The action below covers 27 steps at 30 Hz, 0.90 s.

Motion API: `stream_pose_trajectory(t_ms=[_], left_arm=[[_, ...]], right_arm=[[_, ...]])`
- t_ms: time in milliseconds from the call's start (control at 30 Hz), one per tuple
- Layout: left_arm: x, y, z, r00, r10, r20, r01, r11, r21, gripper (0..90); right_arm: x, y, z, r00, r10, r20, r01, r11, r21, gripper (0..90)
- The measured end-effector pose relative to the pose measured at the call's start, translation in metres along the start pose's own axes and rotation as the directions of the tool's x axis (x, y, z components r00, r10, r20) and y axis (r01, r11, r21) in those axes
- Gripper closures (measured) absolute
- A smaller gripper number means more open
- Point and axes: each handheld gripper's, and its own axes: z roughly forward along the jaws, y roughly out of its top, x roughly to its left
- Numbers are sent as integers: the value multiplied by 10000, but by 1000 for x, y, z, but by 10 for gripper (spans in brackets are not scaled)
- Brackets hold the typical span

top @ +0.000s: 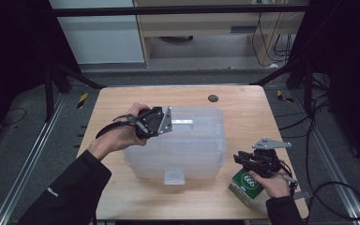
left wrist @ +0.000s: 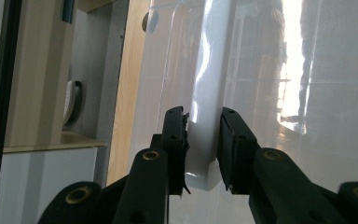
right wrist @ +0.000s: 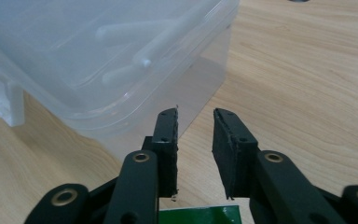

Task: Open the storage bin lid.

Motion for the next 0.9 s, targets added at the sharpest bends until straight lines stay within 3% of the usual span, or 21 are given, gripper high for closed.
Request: stream_pose_trajectory(t_ms=[233,333,367,400,433,467,500,567,900], left_arm=[[1,1,0,9998,-157,78,157,9999,16,730],[0,0,0,9988,-487,29,487,9988,-26,729],[8,2,-3,9948,611,-819,-616,9981,-31,729],[12,3,-2,9937,934,-621,-938,9956,-36,728],[12,3,-2,9940,906,-612,-908,9959,-11,727],[11,2,-3,9942,570,-911,-579,9983,-78,726],[11,2,-3,9951,390,-908,-397,9992,-59,724],[15,2,-3,9947,509,-889,-516,9987,-54,721],[25,3,-2,9940,258,-1065,-269,9996,-89,708]], right_arm=[[3,0,0,9996,-143,-226,144,9999,40,822],[5,0,1,9993,-134,-336,138,9999,104,839],[6,0,2,9993,-130,-348,135,9998,133,842],[6,-1,3,9991,-92,-410,99,9998,169,846],[6,-1,3,9991,-95,-401,101,9998,162,854],[6,-1,3,9990,-76,-433,83,9998,163,859],[7,-1,4,9988,-26,-490,35,9998,179,865],[7,-1,3,9986,-52,-523,61,9998,170,871],[9,-2,5,9983,45,-586,-32,9998,207,898]])
